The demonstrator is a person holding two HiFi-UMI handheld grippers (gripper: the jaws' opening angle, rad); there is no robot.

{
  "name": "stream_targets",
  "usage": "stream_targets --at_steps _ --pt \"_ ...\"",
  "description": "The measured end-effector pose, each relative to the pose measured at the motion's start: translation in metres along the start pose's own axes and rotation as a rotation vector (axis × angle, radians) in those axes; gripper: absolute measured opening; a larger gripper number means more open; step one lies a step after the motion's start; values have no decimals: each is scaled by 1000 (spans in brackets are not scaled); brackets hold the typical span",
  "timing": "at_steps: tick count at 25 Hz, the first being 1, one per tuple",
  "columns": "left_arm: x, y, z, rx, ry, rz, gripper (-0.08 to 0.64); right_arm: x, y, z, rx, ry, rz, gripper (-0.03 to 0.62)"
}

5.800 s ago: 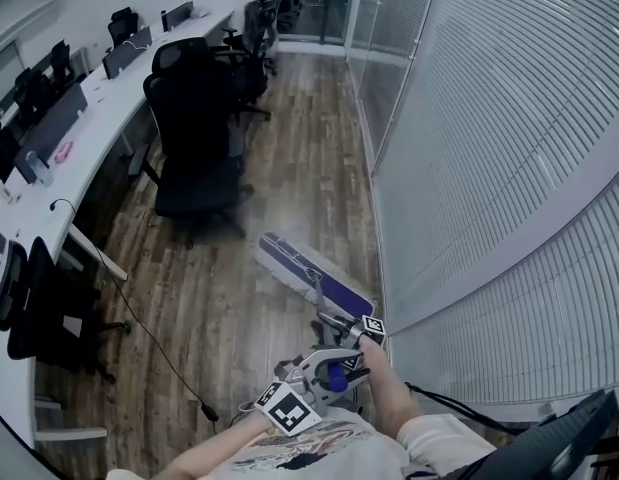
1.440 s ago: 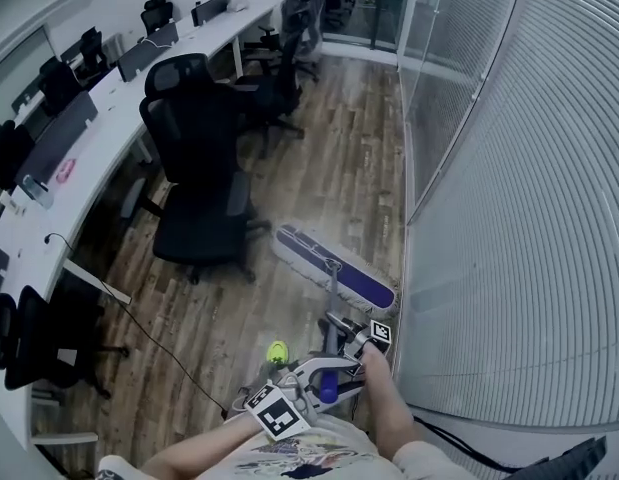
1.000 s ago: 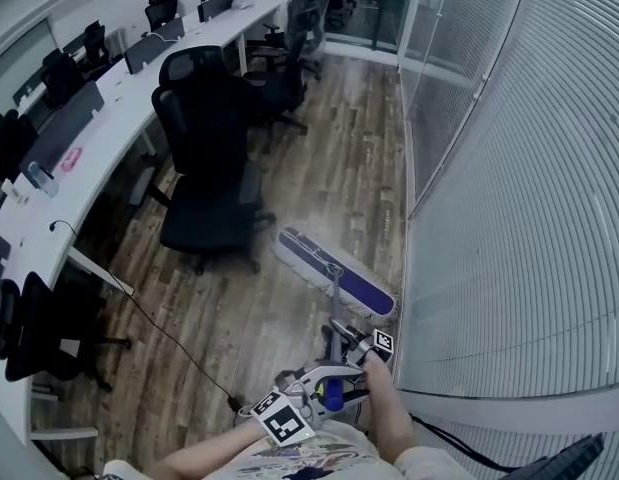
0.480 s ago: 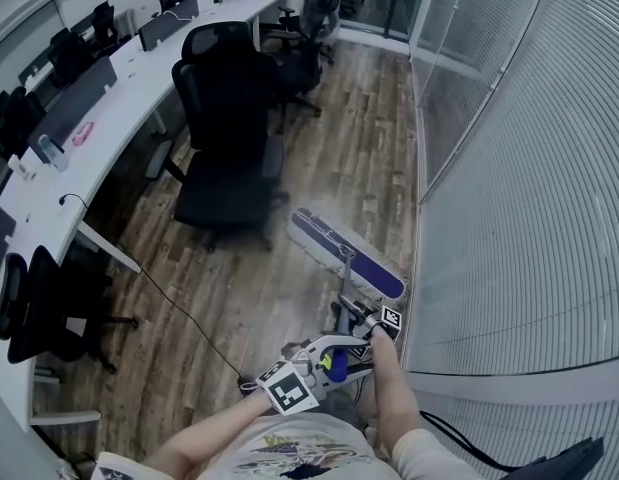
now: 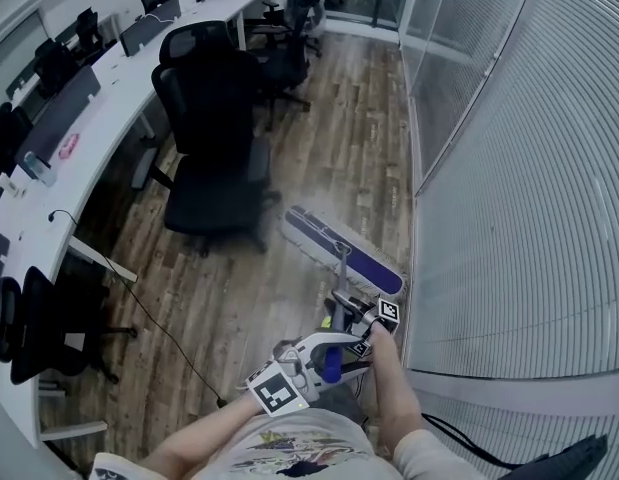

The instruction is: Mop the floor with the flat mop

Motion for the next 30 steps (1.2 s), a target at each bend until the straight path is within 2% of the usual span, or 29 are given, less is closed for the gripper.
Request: stream_targets --at_steps 6,11,17,21,30 --pt "50 -20 -65 -1 -11 6 149 20 57 -52 2 22 -46 183" --pt "114 -50 -117 22 -53 -15 149 28 123 -101 25 46 -11 183" --pt "186 -80 -188 20 0 -26 150 47 194 -174 44 43 6 183" --pt "211 -99 -237 27 33 -17 150 72 234 -212 32 40 -9 183" --pt "251 -143 -297 33 -10 -43 161 102 304 -253 34 35 25 182"
Point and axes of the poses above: the fingertips, and each gripper's own axes: x forward along the fingers, z to its right, y out of its top, the point moved 10 cm from there along -x, backward along the fingers, and after that the axes turned 11 degrees about x, right-handed, at the moved point
